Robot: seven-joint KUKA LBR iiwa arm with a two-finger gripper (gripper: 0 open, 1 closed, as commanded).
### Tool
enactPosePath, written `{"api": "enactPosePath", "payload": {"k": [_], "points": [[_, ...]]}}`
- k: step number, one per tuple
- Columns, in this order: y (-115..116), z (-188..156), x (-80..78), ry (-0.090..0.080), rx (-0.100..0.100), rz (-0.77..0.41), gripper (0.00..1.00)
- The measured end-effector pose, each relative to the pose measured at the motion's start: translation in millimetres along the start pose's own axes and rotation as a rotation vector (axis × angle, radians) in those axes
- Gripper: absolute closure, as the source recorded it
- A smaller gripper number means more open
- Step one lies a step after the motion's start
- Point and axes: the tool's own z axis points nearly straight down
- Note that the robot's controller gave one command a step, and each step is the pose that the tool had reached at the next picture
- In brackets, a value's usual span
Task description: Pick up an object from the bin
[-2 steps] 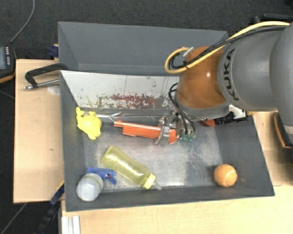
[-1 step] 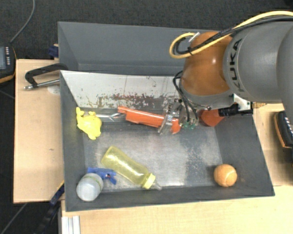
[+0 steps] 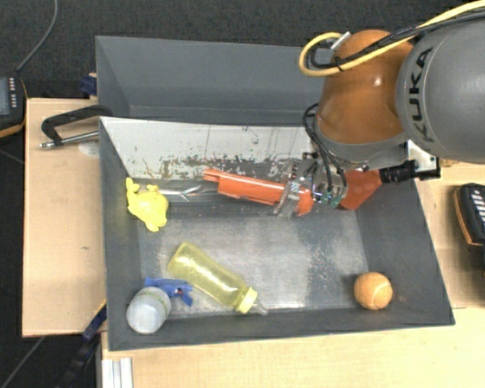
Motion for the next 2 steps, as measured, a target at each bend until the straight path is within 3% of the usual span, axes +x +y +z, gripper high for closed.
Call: {"api": "enactPosePath", "payload": {"k": [1,2], "points": [[2.2,-70.0,-7.0,-0.012,-0.004,-0.033,1.0],[-4.2,-137.9,-10.2,-0.01,-0.004,-0.038,1.0]]}}
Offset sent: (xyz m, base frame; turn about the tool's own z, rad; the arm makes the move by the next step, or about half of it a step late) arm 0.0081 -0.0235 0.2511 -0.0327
